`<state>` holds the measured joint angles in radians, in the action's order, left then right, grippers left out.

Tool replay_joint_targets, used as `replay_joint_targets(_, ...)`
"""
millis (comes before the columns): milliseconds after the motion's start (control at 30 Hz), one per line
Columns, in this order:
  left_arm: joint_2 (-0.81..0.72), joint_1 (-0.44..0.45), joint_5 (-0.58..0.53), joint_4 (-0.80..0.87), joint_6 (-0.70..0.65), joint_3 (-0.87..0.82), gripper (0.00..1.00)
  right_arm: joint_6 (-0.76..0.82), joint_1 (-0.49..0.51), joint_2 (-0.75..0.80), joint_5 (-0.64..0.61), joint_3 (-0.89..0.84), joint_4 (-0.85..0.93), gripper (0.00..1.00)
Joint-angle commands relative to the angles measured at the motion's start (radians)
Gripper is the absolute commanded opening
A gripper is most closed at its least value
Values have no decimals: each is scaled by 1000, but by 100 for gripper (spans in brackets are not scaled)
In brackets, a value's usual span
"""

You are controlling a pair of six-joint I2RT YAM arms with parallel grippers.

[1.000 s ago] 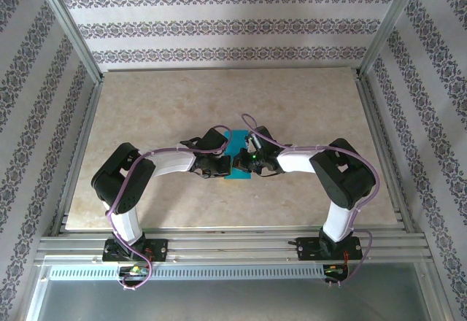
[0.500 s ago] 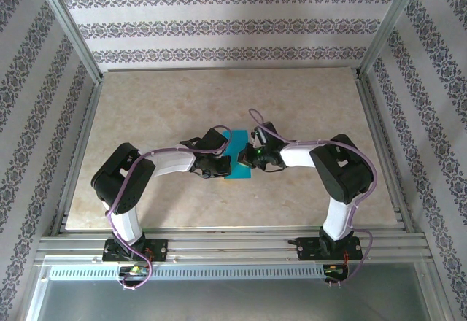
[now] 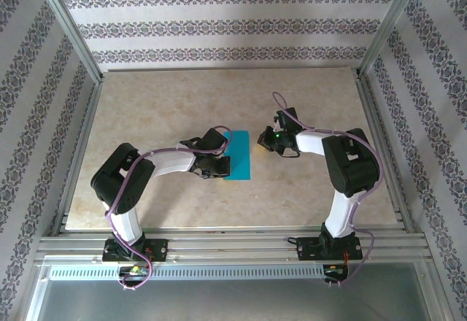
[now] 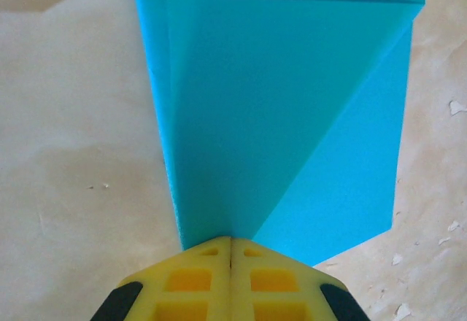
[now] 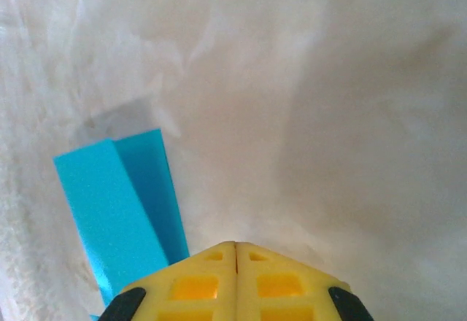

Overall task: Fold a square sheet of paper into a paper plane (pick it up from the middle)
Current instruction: Fold the triangle a second time at the center of the table.

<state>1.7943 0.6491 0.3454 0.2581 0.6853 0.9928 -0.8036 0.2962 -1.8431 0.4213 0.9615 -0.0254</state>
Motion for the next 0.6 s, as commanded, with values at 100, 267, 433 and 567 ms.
replay_joint_targets(100, -70, 8, 24, 106, -32, 76, 16, -3, 22, 214, -34, -101, 30, 18)
replay_joint_targets(267, -116, -9, -26, 58, 1, 71, 24, -79, 73, 277, -24, -188, 7, 43)
replay_joint_targets(433, -83, -20, -64, 46, 14, 81, 24, -156, 138, 256, -9, -223, -64, 52)
replay_joint_targets(567, -75, -25, -99, 55, 17, 80, 24, -169, 181, 193, 5, -201, -109, 52)
